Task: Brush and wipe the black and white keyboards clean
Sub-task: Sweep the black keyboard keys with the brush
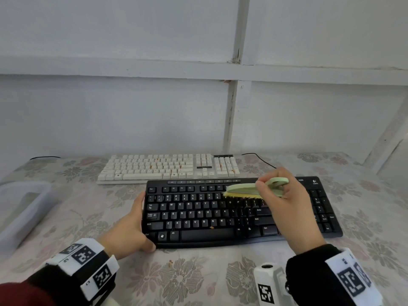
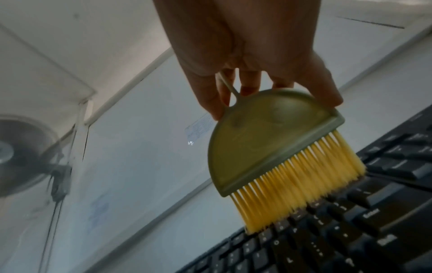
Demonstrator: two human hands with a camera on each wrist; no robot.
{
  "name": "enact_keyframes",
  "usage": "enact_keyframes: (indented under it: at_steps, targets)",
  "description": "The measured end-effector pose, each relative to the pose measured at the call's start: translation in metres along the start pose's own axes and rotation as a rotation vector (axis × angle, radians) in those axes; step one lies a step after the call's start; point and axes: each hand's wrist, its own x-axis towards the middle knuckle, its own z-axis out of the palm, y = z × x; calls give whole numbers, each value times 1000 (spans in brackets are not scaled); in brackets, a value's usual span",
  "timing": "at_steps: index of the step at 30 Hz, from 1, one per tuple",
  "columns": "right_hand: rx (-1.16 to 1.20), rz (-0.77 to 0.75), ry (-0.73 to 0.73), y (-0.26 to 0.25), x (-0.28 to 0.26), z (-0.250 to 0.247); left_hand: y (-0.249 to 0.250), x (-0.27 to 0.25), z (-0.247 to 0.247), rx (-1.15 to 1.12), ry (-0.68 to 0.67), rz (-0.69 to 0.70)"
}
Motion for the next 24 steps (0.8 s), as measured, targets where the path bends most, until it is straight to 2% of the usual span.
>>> enact_keyframes:
  at_steps: [3,5,9,11,13,16,22,24]
  targets:
    - [-13,-13,-55,1,-1,-2,0,0,0,8,6,-9]
    - [-77,-13,-38,5,1,-9,2,-1,0,9,7,-11]
    - [-241,-53,139,7,7,-26,2,-1,0,9,5,-7]
    - [-170,-101,189,0,9,-29,3,-1,0,17,4,-9]
    - [-67,-101,126,-6,6,-26,3,-1,0,15,6,-8]
    - [-52,-29,12,0,4,-18,3,-1,0,5,5,-10]
    - [-99,16,134,17,9,-36,2,-1,0,1,4,0]
    - [-102,-1,109,16,9,-37,2,0,0,10,10,0]
